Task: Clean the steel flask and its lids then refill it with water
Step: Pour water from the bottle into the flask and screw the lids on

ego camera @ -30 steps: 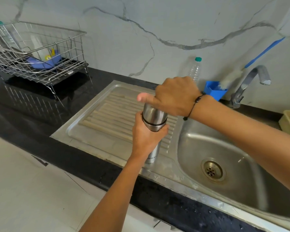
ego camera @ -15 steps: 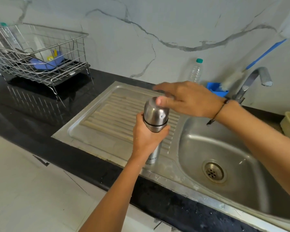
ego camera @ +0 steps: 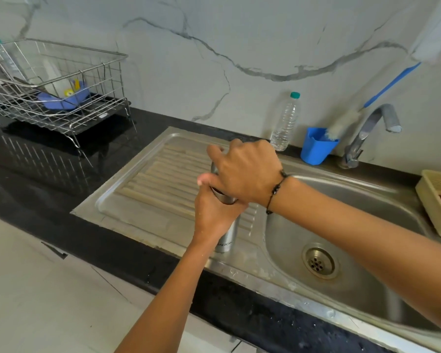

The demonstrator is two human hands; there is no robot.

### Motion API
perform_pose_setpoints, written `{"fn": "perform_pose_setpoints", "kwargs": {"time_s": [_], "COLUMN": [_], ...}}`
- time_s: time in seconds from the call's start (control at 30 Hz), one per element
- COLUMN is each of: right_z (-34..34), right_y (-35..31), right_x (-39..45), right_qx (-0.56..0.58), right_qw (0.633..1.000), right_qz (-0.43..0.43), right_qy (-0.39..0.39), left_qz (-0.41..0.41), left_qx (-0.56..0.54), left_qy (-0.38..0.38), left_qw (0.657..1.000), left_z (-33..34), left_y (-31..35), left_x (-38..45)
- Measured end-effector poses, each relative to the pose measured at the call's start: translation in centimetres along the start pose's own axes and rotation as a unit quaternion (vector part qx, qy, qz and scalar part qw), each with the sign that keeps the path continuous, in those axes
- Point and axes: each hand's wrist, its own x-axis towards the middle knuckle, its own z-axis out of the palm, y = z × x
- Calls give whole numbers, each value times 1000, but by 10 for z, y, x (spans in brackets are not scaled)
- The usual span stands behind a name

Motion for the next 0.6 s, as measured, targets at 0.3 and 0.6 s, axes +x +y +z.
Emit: {"fn": "perform_pose_setpoints", "kwargs": {"time_s": [0.3,0.6], "right_z": [5,-11], "right_y": [37,-15], "right_x": [12,3], "right_qx": [204,141], "right_qw": [956,982], "right_qz": [-197,112], "right_qy": [-76,-66], "left_qz": [9,21], "left_qx": [-25,45], "left_qy": [8,-1], "left_qw": [1000,999], "left_z": [-1,3], "left_y": [0,2], "left_x": [-3,-1]}}
